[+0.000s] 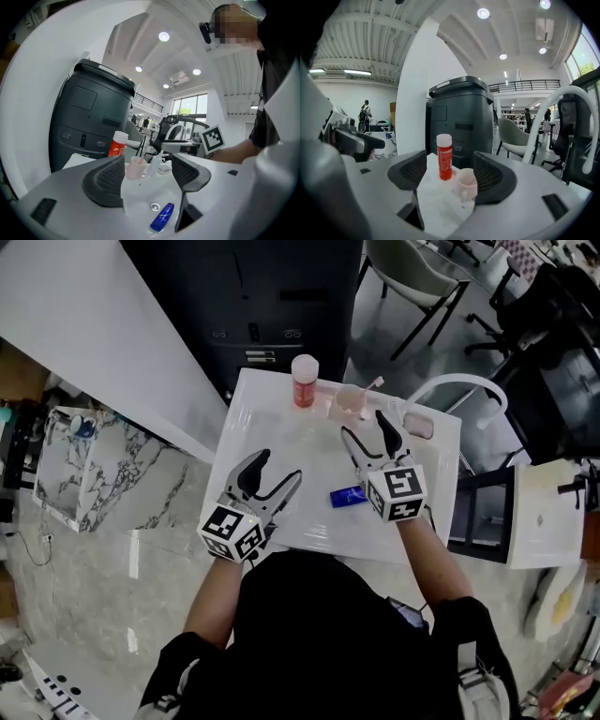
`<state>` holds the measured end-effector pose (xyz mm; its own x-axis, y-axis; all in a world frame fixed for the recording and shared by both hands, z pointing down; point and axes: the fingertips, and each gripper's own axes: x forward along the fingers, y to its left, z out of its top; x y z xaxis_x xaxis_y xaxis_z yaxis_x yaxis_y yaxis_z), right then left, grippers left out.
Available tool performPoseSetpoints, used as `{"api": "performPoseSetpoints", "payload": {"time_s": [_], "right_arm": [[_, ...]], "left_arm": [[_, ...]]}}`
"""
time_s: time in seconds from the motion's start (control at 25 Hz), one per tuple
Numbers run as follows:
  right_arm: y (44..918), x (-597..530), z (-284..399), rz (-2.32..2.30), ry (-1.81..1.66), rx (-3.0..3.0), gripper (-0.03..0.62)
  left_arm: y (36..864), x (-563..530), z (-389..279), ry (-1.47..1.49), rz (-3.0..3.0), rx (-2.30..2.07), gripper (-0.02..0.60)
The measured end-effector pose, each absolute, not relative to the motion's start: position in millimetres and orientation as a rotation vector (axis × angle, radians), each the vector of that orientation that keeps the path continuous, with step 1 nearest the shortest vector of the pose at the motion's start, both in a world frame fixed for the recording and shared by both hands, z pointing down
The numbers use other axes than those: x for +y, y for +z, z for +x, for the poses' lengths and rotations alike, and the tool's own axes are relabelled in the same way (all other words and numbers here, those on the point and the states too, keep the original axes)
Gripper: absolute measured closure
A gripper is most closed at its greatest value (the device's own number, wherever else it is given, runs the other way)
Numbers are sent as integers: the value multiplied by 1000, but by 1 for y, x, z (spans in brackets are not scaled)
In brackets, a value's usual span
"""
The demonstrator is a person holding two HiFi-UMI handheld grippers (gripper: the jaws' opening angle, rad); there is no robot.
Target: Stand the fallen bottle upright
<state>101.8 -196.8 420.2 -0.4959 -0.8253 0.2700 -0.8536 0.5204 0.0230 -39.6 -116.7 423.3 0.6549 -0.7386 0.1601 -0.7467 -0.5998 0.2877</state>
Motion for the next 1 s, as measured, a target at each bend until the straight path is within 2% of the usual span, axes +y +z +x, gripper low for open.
{"api": "performPoseSetpoints", "payload": {"time_s": [0.28, 0.48, 1.0], "right_arm": [[452, -152, 157, 1308, 181, -2444, 273], [493, -126, 172, 1103, 142, -2365, 278], [642, -76, 166, 430, -14, -2099, 312]], "left_arm": [[421, -103, 4, 37, 2578, -1107, 252], [428, -92, 20, 47, 2570, -1099, 252], [447, -73, -3, 88, 2484, -1190, 255]]}}
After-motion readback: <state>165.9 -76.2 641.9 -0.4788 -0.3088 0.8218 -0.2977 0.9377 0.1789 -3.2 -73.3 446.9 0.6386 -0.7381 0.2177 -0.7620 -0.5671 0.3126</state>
